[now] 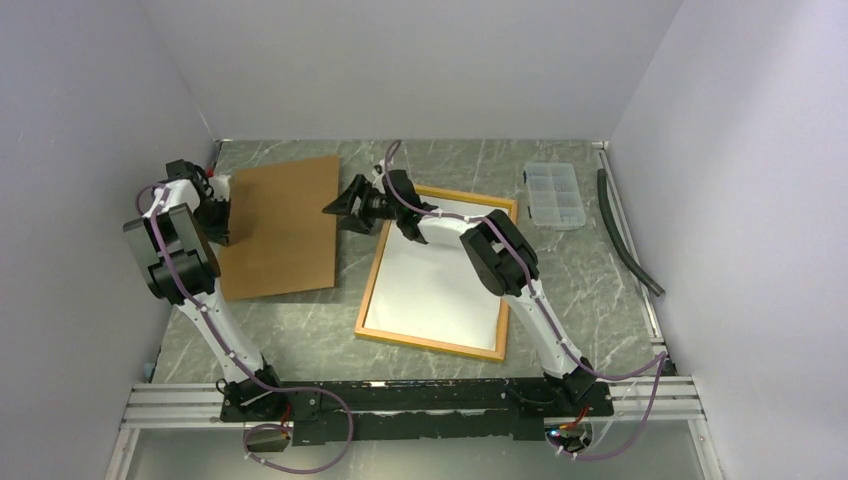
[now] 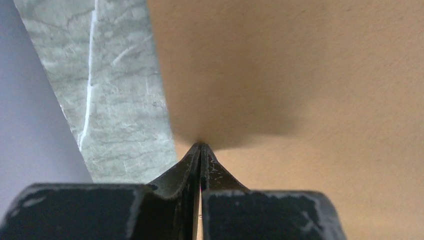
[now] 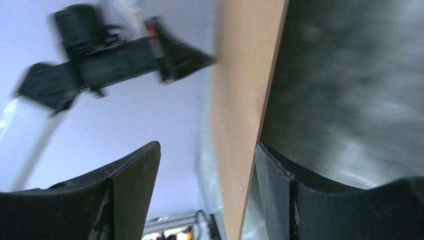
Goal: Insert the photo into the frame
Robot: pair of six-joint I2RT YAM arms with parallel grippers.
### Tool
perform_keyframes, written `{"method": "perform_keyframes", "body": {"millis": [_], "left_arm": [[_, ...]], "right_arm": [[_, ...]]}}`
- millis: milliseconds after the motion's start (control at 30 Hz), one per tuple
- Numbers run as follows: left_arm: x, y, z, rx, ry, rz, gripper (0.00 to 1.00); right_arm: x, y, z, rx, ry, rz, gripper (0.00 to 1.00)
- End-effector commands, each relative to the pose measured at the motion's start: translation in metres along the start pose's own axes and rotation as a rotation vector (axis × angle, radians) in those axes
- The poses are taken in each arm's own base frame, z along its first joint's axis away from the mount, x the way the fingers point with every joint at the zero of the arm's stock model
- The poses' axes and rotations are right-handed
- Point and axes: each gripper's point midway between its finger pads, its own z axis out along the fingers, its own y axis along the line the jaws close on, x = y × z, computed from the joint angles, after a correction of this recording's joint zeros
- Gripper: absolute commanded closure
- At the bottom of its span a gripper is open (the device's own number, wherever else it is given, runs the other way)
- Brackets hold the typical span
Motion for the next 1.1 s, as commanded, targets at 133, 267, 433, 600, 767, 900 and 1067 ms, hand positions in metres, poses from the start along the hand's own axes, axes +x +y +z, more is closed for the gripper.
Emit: {"method": "perform_keyframes", "body": {"millis": [133,267,433,600,767,900,1067], "left_arm": [[0.057,-0.084,0.039,0.347,0.190,-0.029,0.95],[0.056,-0.086,0.036,0.362,0.186,-0.028,0.96],[0.053,-0.094,0.026,0.403,0.174,-0.034,0.97],[0.045,-0.096,0.010,0.418,0.150,-0.026,0.97],[0.040,-0.096,-0.003,0.411,0.124,-0.010,0.97],[0.036,-0.097,-0.013,0.410,0.103,-0.003,0.97],[0.029,-0.101,-0.028,0.427,0.078,0.000,0.97]], "right_arm": [[0.090,0.195,-0.047,-0.677,0.262,-0.237,0.31],[0.093,0.182,-0.037,-0.601,0.269,-0.243,0.31],[0.095,0.178,-0.031,-0.592,0.279,-0.215,0.31],[0.093,0.165,-0.020,-0.512,0.259,-0.209,0.32],[0.081,0.144,-0.014,-0.354,0.166,-0.177,0.52],[0.076,0.127,-0.015,-0.240,0.121,-0.156,0.68],[0.071,0.111,-0.012,-0.148,0.102,-0.125,0.89]]}}
